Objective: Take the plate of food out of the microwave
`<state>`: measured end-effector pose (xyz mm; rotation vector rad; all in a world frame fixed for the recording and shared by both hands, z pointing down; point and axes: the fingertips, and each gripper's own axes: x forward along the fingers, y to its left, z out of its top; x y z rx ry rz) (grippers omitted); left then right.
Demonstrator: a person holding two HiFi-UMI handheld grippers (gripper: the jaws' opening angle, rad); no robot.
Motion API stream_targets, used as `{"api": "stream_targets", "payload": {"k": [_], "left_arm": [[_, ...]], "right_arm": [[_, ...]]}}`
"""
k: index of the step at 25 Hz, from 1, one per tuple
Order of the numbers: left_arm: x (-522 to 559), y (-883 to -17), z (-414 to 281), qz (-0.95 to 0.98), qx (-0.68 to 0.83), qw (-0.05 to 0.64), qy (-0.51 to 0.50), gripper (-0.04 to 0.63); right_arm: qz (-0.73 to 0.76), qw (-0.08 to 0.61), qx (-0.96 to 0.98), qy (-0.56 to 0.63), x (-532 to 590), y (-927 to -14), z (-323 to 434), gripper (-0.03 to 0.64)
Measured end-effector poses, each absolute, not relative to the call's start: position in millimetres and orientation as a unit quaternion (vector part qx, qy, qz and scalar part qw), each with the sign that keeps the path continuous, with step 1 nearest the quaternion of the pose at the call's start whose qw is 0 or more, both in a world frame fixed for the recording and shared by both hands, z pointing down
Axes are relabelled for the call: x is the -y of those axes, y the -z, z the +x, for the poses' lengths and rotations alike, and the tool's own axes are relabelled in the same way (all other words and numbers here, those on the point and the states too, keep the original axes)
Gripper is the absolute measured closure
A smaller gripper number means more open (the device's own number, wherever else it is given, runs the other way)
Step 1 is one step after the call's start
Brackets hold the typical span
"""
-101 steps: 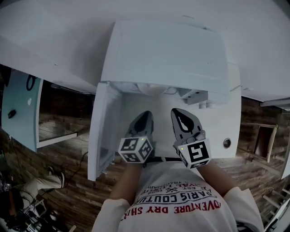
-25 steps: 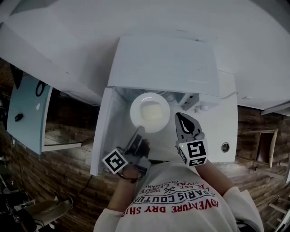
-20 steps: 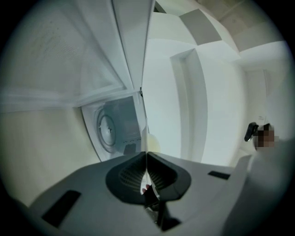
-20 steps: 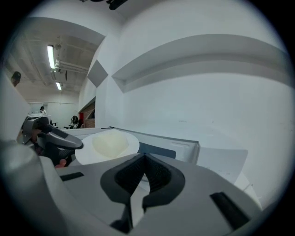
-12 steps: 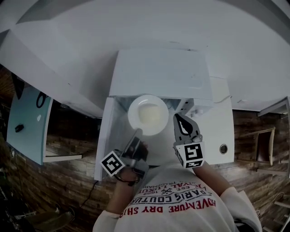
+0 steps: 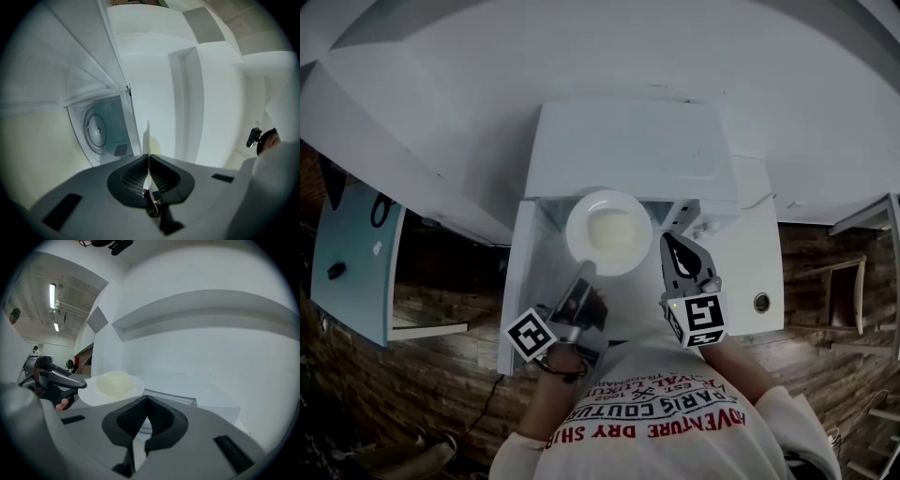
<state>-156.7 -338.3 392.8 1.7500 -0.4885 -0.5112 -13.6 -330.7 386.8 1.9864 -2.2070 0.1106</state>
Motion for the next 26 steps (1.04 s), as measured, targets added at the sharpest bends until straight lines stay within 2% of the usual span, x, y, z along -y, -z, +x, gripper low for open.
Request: {"api": "stream_targets", "payload": {"k": [26], "left_arm": [[329.4,-391.7,-157.0,0.751,0.195,0.591,0.222,0.583]], "right_arm": [[0.678,0.088,0.728,-0.044,324.6,-395.7,-12.4,0.612]]}}
